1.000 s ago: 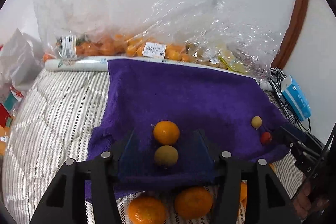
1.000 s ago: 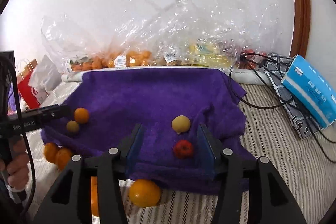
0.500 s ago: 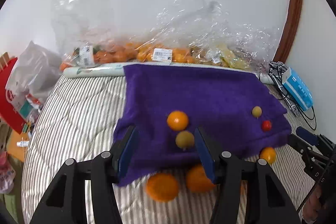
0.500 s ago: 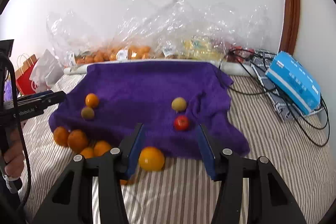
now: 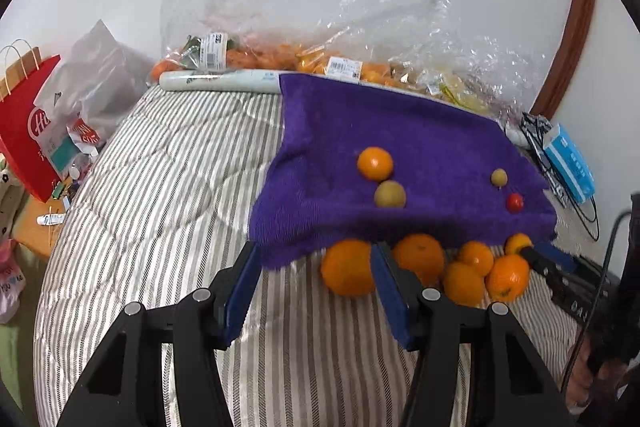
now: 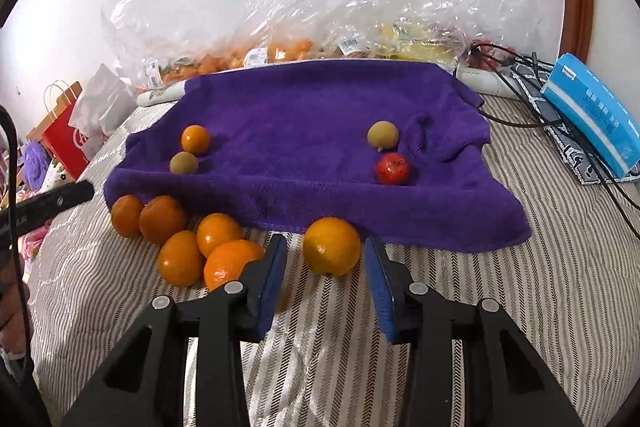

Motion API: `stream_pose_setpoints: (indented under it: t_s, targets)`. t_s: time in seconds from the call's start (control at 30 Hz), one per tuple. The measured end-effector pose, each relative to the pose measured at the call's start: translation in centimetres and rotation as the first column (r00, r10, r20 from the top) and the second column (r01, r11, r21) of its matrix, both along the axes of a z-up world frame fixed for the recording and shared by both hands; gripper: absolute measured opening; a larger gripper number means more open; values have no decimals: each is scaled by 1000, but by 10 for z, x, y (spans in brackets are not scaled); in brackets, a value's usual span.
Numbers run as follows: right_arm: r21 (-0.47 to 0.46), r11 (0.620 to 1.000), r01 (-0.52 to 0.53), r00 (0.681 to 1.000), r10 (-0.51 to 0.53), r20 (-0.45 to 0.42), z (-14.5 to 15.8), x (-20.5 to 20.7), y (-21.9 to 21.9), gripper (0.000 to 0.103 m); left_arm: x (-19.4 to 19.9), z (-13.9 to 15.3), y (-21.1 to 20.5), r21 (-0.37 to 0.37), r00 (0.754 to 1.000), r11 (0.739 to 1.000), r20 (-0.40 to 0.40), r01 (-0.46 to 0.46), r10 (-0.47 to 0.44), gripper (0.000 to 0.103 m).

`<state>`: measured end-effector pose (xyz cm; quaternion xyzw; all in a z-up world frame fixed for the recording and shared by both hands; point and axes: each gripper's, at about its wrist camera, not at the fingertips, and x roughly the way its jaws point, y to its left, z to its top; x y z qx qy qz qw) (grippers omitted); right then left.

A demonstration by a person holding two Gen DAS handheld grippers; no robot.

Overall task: Organize fruits
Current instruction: 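Close the right tool on a large orange while the left tool approaches the oranges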

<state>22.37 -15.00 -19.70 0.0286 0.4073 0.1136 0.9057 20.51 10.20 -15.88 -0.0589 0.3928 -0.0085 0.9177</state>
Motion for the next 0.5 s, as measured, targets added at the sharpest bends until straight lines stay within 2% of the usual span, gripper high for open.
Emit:
stream_pose_setpoints:
  t_s: [0.33, 0.5]
  targets:
    - [18, 999, 37, 997, -35, -65, -17, 19, -5, 40, 5, -17, -8, -54, 995, 993, -3, 103, -103, 54]
    - [0, 999, 48, 998, -48, -49, -20, 19, -4, 39, 7, -28, -9, -86, 992, 988, -2, 127, -127, 54]
